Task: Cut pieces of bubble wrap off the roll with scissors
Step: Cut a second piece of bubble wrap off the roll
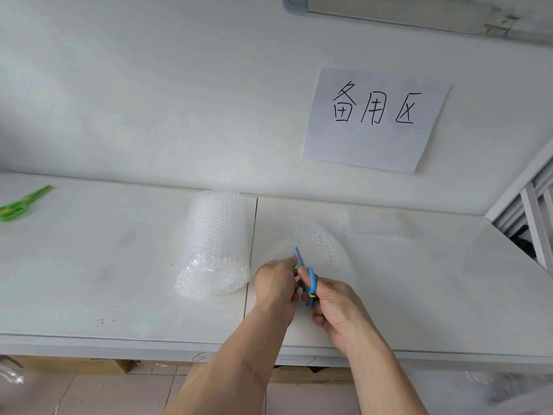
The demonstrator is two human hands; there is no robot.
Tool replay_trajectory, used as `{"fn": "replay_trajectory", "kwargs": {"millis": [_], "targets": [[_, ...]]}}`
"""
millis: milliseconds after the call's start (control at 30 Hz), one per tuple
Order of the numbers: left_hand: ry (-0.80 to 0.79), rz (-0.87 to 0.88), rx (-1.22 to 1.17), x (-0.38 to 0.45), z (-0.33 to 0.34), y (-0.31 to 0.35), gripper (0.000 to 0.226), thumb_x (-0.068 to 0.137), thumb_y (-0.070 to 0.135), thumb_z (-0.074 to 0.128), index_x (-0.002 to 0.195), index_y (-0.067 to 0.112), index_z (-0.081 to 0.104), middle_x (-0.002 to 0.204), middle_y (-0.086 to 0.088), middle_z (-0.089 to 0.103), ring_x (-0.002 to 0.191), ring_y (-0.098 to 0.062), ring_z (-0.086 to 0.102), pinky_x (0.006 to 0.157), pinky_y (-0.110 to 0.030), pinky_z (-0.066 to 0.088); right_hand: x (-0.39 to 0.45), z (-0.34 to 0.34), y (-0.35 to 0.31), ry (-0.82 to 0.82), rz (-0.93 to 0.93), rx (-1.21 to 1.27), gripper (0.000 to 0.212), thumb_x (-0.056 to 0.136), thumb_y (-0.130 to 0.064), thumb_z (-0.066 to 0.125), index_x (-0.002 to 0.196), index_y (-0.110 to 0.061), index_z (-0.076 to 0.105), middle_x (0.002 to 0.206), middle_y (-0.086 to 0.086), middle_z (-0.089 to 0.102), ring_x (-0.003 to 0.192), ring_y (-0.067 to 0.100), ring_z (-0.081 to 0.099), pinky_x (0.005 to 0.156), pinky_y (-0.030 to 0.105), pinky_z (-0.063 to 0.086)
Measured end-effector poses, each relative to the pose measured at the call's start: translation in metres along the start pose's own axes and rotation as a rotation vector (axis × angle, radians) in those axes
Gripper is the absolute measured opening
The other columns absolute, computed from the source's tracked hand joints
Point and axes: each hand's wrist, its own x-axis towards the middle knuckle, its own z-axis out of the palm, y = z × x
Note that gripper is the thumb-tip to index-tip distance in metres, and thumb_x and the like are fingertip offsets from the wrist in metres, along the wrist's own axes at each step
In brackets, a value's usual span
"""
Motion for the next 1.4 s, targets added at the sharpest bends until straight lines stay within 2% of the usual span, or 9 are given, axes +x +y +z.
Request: {"fn": "replay_trajectory", "kwargs": {"millis": [133, 233, 367, 600, 700, 867, 1033, 1200, 1400], "targets": [[0.031, -0.102, -0.048, 0.005, 0.003, 0.009, 0.029, 0.087, 0.028, 0.068, 0.073, 0.003, 0.063, 0.06, -0.009, 0.052, 0.047, -0.019, 0.041, 0.048, -0.026, 0.037, 0.002, -0.001, 0.001, -0.005, -0.012, -0.027, 0.038, 0.076, -0.051, 0.076, 0.078, -0.013, 0.076, 0.065, 0.003, 0.059, 0.046, 0.01, 0.035, 0.045, 0.023, 0.032], [0.002, -0.088, -0.053, 0.003, 0.005, 0.008, 0.019, 0.09, 0.019, 0.064, 0.079, 0.003, 0.062, 0.057, -0.008, 0.048, 0.044, -0.018, 0.041, 0.044, -0.024, 0.036, 0.004, -0.001, -0.002, -0.049, -0.036, -0.128, 0.043, 0.078, -0.056, 0.072, 0.075, -0.014, 0.071, 0.068, 0.007, 0.056, 0.048, 0.012, 0.034, 0.045, 0.023, 0.032], [-0.008, -0.025, -0.032, -0.001, 0.007, 0.007, 0.013, 0.092, 0.015, 0.061, 0.081, 0.009, 0.065, 0.068, -0.004, 0.058, 0.056, -0.016, 0.046, 0.049, -0.025, 0.039, 0.007, -0.005, -0.013, -0.056, -0.047, -0.227, 0.044, 0.081, -0.057, 0.069, 0.075, -0.014, 0.071, 0.064, 0.004, 0.062, 0.049, 0.013, 0.038, 0.048, 0.025, 0.035], [0.004, -0.024, -0.018, 0.0, 0.004, 0.007, 0.015, 0.092, 0.017, 0.06, 0.08, 0.009, 0.064, 0.069, -0.004, 0.057, 0.052, -0.016, 0.04, 0.048, -0.024, 0.035, 0.014, -0.008, -0.009, -0.091, -0.034, -0.147, 0.051, 0.068, -0.06, 0.076, 0.085, -0.013, 0.066, 0.074, 0.011, 0.048, 0.05, 0.012, 0.03, 0.047, 0.023, 0.031], [-0.001, -0.017, -0.015, -0.001, 0.006, 0.006, 0.014, 0.093, 0.017, 0.06, 0.083, 0.008, 0.064, 0.073, -0.004, 0.06, 0.051, -0.015, 0.041, 0.047, -0.024, 0.036, 0.014, -0.009, -0.007, -0.114, -0.023, -0.089, 0.048, 0.069, -0.059, 0.076, 0.077, -0.013, 0.068, 0.073, 0.01, 0.053, 0.05, 0.012, 0.034, 0.047, 0.024, 0.033], [-0.01, 0.011, 0.032, -0.002, 0.006, 0.004, 0.015, 0.093, 0.014, 0.059, 0.094, 0.002, 0.068, 0.072, -0.008, 0.061, 0.025, -0.006, 0.04, 0.036, -0.018, 0.033, 0.016, -0.009, -0.01, -0.129, -0.011, -0.066, 0.038, 0.077, -0.055, 0.074, 0.068, -0.018, 0.075, 0.075, 0.01, 0.055, 0.051, 0.012, 0.037, 0.048, 0.025, 0.035], [0.02, -0.015, 0.039, 0.001, 0.005, 0.002, 0.016, 0.091, 0.017, 0.06, 0.091, 0.003, 0.068, 0.071, -0.006, 0.061, 0.046, -0.014, 0.039, 0.043, -0.021, 0.034, 0.016, -0.011, -0.008, -0.11, -0.007, -0.068, 0.03, 0.08, -0.045, 0.074, 0.074, -0.016, 0.076, 0.072, 0.007, 0.054, 0.048, 0.011, 0.034, 0.047, 0.023, 0.03], [0.007, 0.009, 0.056, 0.0, 0.008, 0.0, 0.012, 0.089, 0.01, 0.058, 0.087, 0.005, 0.069, 0.072, -0.006, 0.061, 0.04, -0.013, 0.041, 0.04, -0.02, 0.033, 0.018, -0.01, -0.011, -0.11, -0.021, -0.131, 0.036, 0.081, -0.053, 0.072, 0.071, -0.019, 0.077, 0.074, 0.007, 0.057, 0.052, 0.012, 0.039, 0.048, 0.024, 0.035], [0.03, 0.018, 0.071, 0.001, 0.007, -0.002, 0.011, 0.087, 0.011, 0.058, 0.088, 0.005, 0.068, 0.071, -0.004, 0.062, 0.047, -0.016, 0.038, 0.043, -0.022, 0.032, 0.021, -0.012, -0.018, -0.115, -0.018, -0.175, 0.036, 0.081, -0.051, 0.071, 0.079, -0.015, 0.071, 0.067, 0.004, 0.059, 0.048, 0.011, 0.037, 0.047, 0.023, 0.034]]}}
